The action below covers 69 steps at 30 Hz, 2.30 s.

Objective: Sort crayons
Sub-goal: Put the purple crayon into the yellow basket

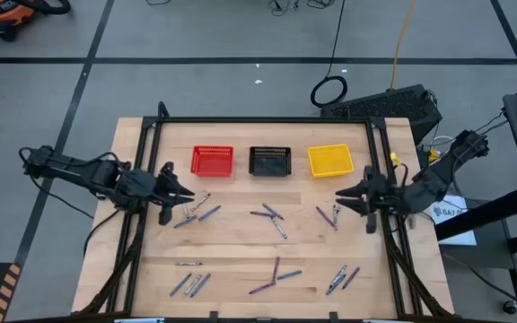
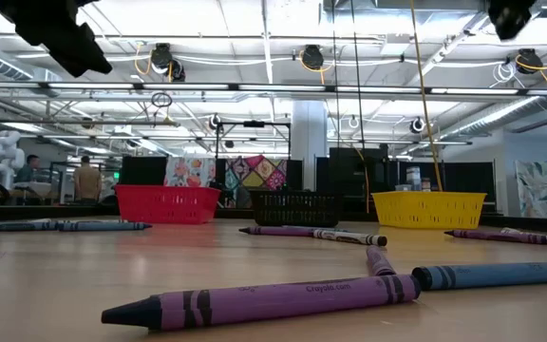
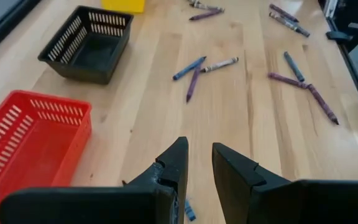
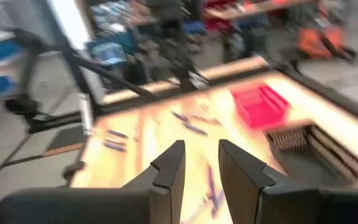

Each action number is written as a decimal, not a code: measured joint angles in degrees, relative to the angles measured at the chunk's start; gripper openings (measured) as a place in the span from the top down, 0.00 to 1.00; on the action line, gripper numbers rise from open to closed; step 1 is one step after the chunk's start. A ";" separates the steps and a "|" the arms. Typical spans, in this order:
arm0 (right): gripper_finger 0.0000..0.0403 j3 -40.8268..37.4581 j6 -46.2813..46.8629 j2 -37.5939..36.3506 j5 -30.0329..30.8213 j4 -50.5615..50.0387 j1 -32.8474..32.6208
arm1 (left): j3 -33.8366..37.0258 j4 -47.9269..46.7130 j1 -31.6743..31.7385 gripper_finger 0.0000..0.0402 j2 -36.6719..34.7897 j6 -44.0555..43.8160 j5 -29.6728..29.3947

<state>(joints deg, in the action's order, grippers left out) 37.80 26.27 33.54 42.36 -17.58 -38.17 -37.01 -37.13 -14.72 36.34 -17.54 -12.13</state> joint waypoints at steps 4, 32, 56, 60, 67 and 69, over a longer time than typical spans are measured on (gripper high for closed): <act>0.79 0.00 9.77 1.88 1.22 -7.25 0.72 | 0.00 0.02 0.00 0.81 1.91 0.11 -1.70; 0.79 -0.03 31.80 37.34 -21.67 -13.96 13.54 | 0.02 7.04 0.13 0.81 14.18 -0.09 -7.88; 0.79 -0.04 27.39 47.86 -21.65 -12.40 16.31 | 0.04 7.17 0.13 0.81 16.56 -0.15 -7.88; 0.79 -0.04 27.68 49.12 -21.69 -12.63 17.19 | 0.04 7.15 0.13 0.81 16.56 -0.17 -7.88; 0.79 0.11 27.22 50.59 -24.05 -12.27 19.08 | 0.04 7.12 0.13 0.81 16.56 -0.15 -7.88; 0.79 0.11 27.16 50.59 -24.40 -12.33 19.54 | 0.04 7.11 0.13 0.81 16.56 -0.15 -7.88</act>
<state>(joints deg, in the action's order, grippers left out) 37.91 53.43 84.14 17.96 -29.91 -18.64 -36.97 -30.02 -14.59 52.90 -17.69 -20.01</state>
